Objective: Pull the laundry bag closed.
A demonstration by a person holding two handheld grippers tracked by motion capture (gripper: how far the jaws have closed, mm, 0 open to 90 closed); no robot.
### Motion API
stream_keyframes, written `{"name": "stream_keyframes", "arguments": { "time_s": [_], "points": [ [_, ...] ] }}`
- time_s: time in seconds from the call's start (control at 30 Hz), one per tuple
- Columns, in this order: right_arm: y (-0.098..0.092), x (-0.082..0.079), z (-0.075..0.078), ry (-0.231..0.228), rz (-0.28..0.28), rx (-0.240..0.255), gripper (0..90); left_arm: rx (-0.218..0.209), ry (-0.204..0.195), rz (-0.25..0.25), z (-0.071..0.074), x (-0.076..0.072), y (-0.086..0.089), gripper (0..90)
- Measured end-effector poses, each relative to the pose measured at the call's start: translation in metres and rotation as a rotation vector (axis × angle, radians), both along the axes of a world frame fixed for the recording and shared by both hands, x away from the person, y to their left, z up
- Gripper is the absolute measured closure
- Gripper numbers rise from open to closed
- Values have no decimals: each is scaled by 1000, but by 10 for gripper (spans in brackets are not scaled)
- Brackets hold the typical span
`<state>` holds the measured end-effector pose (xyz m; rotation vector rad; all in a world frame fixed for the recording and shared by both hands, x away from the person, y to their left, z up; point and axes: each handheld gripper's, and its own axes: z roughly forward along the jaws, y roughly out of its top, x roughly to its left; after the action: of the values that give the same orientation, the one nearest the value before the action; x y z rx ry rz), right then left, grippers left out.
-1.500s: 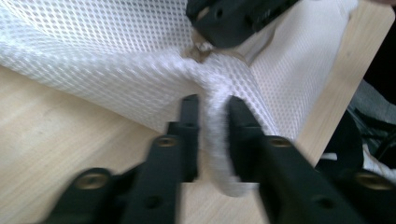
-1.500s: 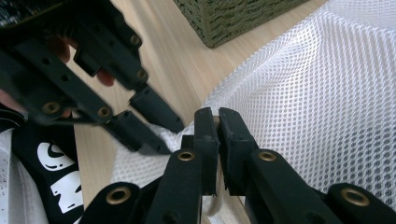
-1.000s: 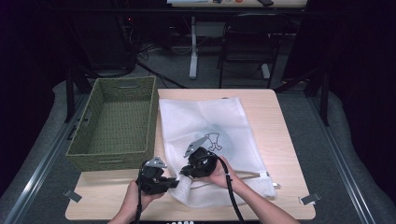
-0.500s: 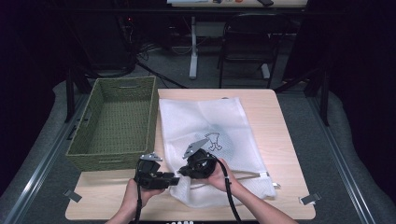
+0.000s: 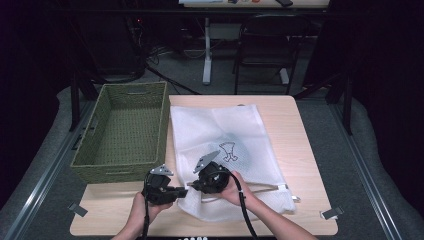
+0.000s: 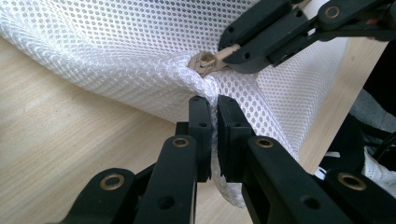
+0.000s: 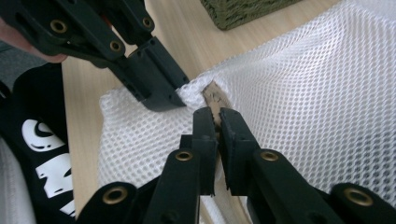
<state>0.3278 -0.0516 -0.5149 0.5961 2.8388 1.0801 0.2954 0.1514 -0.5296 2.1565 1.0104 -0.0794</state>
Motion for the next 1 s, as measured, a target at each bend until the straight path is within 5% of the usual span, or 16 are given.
{"name": "stream_keyframes", "arguments": {
  "time_s": [0.33, 0.53, 0.7, 1.0],
  "points": [
    [8, 0, -1, -20, 1, 1, 858, -1, -3, -14, 2, 0, 2, 846],
    [5, -2, 2, -34, -10, 24, 861, -22, -33, 16, 7, 4, 0, 682],
    [2, -3, 3, -38, -24, 26, 862, -18, -42, 41, 2, 2, -3, 850],
    [1, -5, 3, -18, -38, 29, 865, -23, -40, 22, 5, 0, 1, 865]
  ]
}}
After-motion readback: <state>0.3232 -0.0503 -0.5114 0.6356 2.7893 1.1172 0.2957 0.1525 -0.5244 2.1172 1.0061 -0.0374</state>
